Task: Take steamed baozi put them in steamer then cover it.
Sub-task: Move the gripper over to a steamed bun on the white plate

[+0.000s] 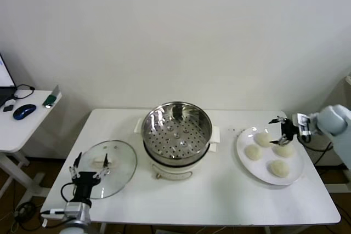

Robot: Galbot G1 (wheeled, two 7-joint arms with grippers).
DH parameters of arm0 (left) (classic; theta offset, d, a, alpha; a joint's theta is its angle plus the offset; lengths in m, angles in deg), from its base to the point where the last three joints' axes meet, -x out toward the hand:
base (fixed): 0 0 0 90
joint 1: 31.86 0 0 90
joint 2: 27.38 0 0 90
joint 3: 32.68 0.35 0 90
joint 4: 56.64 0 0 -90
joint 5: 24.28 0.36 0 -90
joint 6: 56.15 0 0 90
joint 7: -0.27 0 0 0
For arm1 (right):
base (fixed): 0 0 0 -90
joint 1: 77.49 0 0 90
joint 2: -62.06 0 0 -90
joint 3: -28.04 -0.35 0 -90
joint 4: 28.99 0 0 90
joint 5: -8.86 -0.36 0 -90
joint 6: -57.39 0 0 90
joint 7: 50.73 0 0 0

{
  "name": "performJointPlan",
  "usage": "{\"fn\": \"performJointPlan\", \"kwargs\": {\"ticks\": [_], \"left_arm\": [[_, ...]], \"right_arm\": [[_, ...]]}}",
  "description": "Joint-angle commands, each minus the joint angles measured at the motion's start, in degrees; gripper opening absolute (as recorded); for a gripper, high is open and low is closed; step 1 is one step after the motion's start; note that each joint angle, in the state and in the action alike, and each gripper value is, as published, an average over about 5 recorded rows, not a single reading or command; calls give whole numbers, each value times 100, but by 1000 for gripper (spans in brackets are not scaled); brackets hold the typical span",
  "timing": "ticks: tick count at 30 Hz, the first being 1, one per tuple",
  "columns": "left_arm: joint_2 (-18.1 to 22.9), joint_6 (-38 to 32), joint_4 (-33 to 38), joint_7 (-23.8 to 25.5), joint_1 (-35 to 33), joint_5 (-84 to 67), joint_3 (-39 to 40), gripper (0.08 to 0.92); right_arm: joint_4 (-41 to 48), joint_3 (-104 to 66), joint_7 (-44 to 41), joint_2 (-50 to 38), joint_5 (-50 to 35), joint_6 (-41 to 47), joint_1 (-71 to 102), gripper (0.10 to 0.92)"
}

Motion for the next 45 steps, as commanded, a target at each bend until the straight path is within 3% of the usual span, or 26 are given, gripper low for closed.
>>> {"fn": "performJointPlan", "kwargs": {"ticks": [1, 9, 17, 24, 39, 45], "left_arm": [[-67, 6, -36, -24, -21, -62, -35, 823], [-214, 103, -153, -203, -8, -309, -129, 823], [-231, 140, -173, -222, -23, -495, -137, 823], [-267, 175, -163, -225, -77, -773, -165, 823], [-280, 109, -211, -225, -178, -835, -200, 823], [-273, 107, -194, -225, -198, -828, -202, 823]], "right_arm": [[1614, 1949, -575, 742, 507, -265, -1510, 823], [2392, 1485, -297, 1469, 789, -345, -1149, 823], [2637, 1273, -67, 1893, 1017, -373, -905, 823], [2760, 1011, 150, 2022, 1492, -471, -795, 823], [2939, 789, 201, 2178, 1552, -492, -738, 822], [2968, 750, 137, 2199, 1567, -519, -756, 739]]}}
